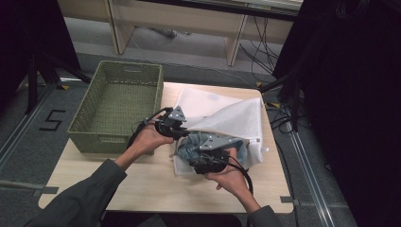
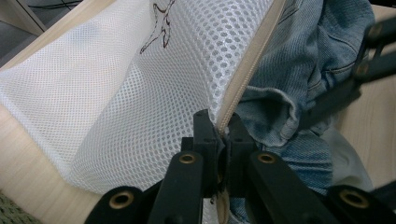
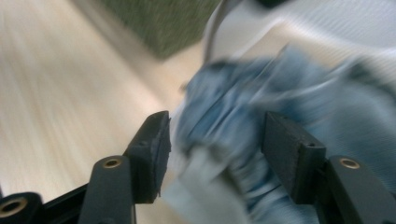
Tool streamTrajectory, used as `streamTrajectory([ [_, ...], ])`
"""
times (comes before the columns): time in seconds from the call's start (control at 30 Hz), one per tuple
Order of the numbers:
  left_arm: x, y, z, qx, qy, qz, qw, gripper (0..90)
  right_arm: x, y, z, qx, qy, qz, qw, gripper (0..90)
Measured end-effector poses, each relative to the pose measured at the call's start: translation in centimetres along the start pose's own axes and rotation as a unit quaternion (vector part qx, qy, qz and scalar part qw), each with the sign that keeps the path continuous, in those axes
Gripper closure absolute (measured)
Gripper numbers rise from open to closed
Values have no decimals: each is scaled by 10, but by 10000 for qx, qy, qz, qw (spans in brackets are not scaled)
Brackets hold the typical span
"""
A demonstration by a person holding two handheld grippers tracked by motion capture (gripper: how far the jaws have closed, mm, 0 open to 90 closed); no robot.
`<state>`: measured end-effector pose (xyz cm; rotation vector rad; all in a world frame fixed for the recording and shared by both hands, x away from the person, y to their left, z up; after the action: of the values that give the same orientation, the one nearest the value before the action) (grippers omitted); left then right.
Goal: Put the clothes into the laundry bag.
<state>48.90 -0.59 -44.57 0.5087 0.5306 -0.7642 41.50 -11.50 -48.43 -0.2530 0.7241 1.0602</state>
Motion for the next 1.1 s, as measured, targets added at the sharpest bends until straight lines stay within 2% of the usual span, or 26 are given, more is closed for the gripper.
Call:
streamTrajectory([
  [0.03,0,1,0,42,-3,-4,10000,855,5,3,-5,-1,149,72,9999,414],
  [0.07,0,1,0,33,8,-5,10000,855,9,2,-9,-113,230,20,9997,399],
  [0.1,0,1,0,33,6,-1,10000,855,13,4,-13,-126,373,60,9992,389],
  [0.17,0,0,0,17,1,-4,10000,855,22,3,-20,-210,555,-127,9982,379],
  [0.23,0,-1,-1,-11,28,4,10000,854,32,-4,-28,-454,807,-315,9952,385],
  [0.27,0,-1,0,54,16,8,10000,854,37,-8,-31,-408,846,-355,9949,408],
  [0.3,0,-1,0,62,36,-3,10000,854,39,-10,-31,-353,905,-357,9946,467],
  [0.33,0,-1,0,70,17,6,10000,854,42,-14,-29,-392,760,-464,9952,579],
  [0.37,0,-1,0,70,17,6,10000,855,42,-14,-29,-392,760,-464,9952,579],
  [0.4,-1,-1,0,35,1,-22,10000,855,35,-20,-19,-343,581,-546,9962,739],
  [0.47,-4,0,2,61,-39,-33,10000,856,27,-28,-9,-280,413,-701,9963,792],
  [0.5,-4,0,2,61,-39,-33,10000,857,27,-28,-9,-280,413,-701,9963,792],
  [0.53,-6,-2,5,-12,-79,-46,10000,857,21,-40,2,-301,101,-918,9953,802],
  [0.57,-8,-2,6,71,-85,-49,9999,857,17,-43,6,-90,14,-963,9953,804],
  [0.6,-9,-5,8,1,-138,-33,9999,858,14,-53,13,-203,-186,-1096,9936,804],
  [0.63,-10,-5,9,124,-135,-40,9998,857,10,-57,17,116,-303,-1141,9929,804],
  [0.67,-10,-6,10,98,-135,-47,9998,857,9,-65,21,187,-495,-1211,9912,802],
  [0.73,-8,-5,9,169,-115,-10,9998,857,13,-74,22,419,-583,-1159,9907,775],
  [0.8,-6,-3,6,127,-56,5,9999,856,27,-77,13,647,-360,-924,9930,695],
  [0.83,-5,-1,4,87,-50,21,9999,856,32,-77,10,725,-350,-872,9929,646],
  [0.9,-4,2,3,83,-47,28,10000,855,38,-71,7,685,-291,-767,9943,559],
  [0.97,-4,9,2,-133,-92,73,9998,854,34,-61,13,630,-313,-626,9956,535],
  [1.07,-6,13,0,-146,-74,107,9998,854,16,-50,23,357,-519,-478,9969,497],
  [1.1,-7,14,0,-142,-83,130,9998,854,7,-45,23,493,-506,-398,9967,482],
])
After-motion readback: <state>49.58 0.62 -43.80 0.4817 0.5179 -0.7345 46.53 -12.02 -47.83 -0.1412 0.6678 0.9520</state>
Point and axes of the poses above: each handheld gripper's, and its own axes: x roughly forward along the jaws, z roughly out of its top, y roughly to its left, the point moved 7 cm from there along x, roughly forward along the jaws, and after that the axes turned 15 degrees about z, right-handed, at the moved point
